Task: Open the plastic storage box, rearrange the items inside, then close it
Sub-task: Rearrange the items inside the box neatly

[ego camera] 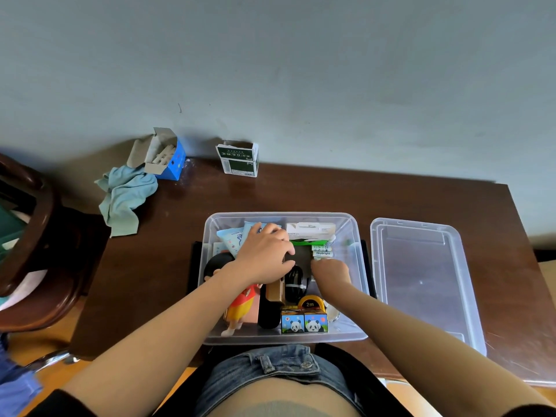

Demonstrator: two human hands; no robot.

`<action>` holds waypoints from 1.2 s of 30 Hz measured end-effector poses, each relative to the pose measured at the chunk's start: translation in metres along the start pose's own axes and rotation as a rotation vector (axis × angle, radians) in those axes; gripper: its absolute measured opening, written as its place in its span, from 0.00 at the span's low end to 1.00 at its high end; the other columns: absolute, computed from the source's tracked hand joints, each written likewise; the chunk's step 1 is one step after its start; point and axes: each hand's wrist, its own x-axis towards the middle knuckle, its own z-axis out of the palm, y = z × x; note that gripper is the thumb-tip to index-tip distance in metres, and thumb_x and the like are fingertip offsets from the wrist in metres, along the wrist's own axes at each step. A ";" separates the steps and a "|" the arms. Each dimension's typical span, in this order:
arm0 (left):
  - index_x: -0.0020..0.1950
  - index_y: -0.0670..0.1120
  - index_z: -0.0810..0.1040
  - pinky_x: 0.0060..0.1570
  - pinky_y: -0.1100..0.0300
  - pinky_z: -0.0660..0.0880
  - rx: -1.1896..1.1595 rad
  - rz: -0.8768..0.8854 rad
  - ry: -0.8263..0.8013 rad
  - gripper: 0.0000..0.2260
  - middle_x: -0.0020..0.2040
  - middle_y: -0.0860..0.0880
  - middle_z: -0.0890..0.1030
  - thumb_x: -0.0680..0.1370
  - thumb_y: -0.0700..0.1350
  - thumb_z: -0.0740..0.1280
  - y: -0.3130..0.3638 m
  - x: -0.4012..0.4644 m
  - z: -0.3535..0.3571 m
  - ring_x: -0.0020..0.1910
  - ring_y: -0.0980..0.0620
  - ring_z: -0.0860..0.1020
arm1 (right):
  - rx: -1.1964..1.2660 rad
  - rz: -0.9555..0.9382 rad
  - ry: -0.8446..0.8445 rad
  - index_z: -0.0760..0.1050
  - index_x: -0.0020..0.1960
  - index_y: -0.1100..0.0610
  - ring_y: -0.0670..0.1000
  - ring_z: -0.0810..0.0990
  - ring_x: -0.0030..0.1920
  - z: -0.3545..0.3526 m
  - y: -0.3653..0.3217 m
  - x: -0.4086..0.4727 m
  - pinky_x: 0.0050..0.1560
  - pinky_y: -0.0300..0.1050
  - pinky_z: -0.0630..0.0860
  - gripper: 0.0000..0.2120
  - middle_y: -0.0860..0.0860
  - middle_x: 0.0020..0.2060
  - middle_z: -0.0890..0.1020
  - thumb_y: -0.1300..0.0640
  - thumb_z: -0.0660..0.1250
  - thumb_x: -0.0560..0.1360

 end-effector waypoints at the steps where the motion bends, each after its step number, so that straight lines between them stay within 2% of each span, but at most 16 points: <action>1: 0.59 0.54 0.79 0.70 0.48 0.52 -0.003 -0.001 -0.002 0.14 0.63 0.53 0.74 0.78 0.55 0.60 0.000 0.000 0.000 0.68 0.50 0.62 | 0.016 -0.039 0.023 0.69 0.60 0.59 0.55 0.81 0.48 -0.001 -0.002 -0.001 0.38 0.44 0.70 0.16 0.53 0.48 0.81 0.69 0.62 0.74; 3: 0.59 0.54 0.78 0.70 0.48 0.52 -0.009 -0.005 -0.013 0.14 0.64 0.53 0.74 0.78 0.55 0.60 0.000 0.000 -0.001 0.68 0.51 0.62 | 0.031 -0.120 0.042 0.66 0.62 0.58 0.56 0.80 0.45 0.000 -0.003 -0.001 0.37 0.45 0.70 0.17 0.53 0.46 0.80 0.68 0.62 0.74; 5: 0.59 0.55 0.78 0.71 0.47 0.52 -0.011 -0.007 -0.019 0.14 0.64 0.53 0.73 0.78 0.55 0.60 0.001 0.000 -0.002 0.69 0.51 0.62 | 0.012 -0.144 0.038 0.68 0.61 0.58 0.56 0.81 0.46 0.001 0.000 -0.002 0.39 0.45 0.71 0.15 0.53 0.46 0.81 0.67 0.62 0.75; 9: 0.60 0.55 0.78 0.71 0.47 0.52 -0.013 -0.009 -0.031 0.15 0.65 0.53 0.73 0.78 0.56 0.60 0.001 0.000 -0.003 0.69 0.51 0.62 | 0.067 -0.092 0.000 0.71 0.57 0.58 0.55 0.80 0.47 -0.003 -0.002 0.001 0.38 0.44 0.70 0.11 0.53 0.47 0.81 0.66 0.62 0.75; 14: 0.60 0.56 0.77 0.70 0.49 0.55 -0.078 -0.017 -0.075 0.15 0.64 0.54 0.73 0.76 0.57 0.60 0.001 -0.001 -0.011 0.68 0.52 0.63 | 0.353 0.035 0.139 0.73 0.54 0.56 0.57 0.81 0.43 -0.027 -0.015 0.021 0.35 0.43 0.71 0.08 0.54 0.44 0.82 0.62 0.60 0.76; 18: 0.55 0.56 0.80 0.66 0.52 0.61 -0.159 -0.037 -0.100 0.20 0.59 0.54 0.76 0.69 0.58 0.56 0.002 0.000 -0.022 0.63 0.52 0.68 | 0.364 0.048 0.099 0.77 0.46 0.58 0.57 0.81 0.44 -0.037 -0.026 0.032 0.34 0.43 0.68 0.08 0.54 0.44 0.82 0.64 0.60 0.73; 20: 0.56 0.56 0.79 0.65 0.53 0.61 -0.176 -0.041 -0.110 0.20 0.60 0.54 0.76 0.69 0.58 0.56 0.001 -0.001 -0.024 0.63 0.53 0.68 | 0.365 0.055 0.088 0.78 0.45 0.57 0.56 0.81 0.45 -0.036 -0.030 0.035 0.35 0.44 0.69 0.09 0.54 0.45 0.82 0.65 0.60 0.72; 25: 0.59 0.56 0.78 0.67 0.52 0.59 -0.163 -0.027 -0.089 0.14 0.62 0.54 0.75 0.75 0.54 0.61 -0.002 -0.001 -0.019 0.64 0.53 0.67 | 0.323 -0.004 0.078 0.78 0.45 0.56 0.55 0.80 0.48 -0.035 -0.031 0.041 0.37 0.43 0.68 0.10 0.53 0.47 0.82 0.64 0.59 0.73; 30: 0.59 0.55 0.78 0.67 0.52 0.59 -0.128 -0.027 -0.039 0.13 0.62 0.54 0.75 0.78 0.51 0.60 -0.003 -0.001 -0.013 0.65 0.53 0.66 | 0.153 0.022 0.052 0.78 0.52 0.59 0.54 0.81 0.50 -0.047 -0.014 0.029 0.38 0.42 0.71 0.09 0.54 0.49 0.81 0.66 0.62 0.75; 33: 0.59 0.54 0.78 0.69 0.51 0.57 -0.103 -0.035 -0.018 0.13 0.63 0.55 0.74 0.78 0.51 0.59 -0.002 -0.001 -0.008 0.66 0.53 0.65 | 0.062 0.059 -0.015 0.78 0.52 0.59 0.54 0.80 0.50 -0.054 0.010 0.013 0.40 0.42 0.70 0.09 0.54 0.49 0.81 0.65 0.64 0.73; 36: 0.59 0.54 0.78 0.69 0.51 0.56 -0.086 -0.037 -0.009 0.13 0.63 0.55 0.74 0.79 0.52 0.58 0.000 -0.001 -0.005 0.67 0.53 0.64 | -0.037 0.017 -0.097 0.77 0.52 0.59 0.54 0.80 0.50 -0.054 0.022 -0.003 0.39 0.40 0.70 0.10 0.54 0.49 0.81 0.66 0.63 0.73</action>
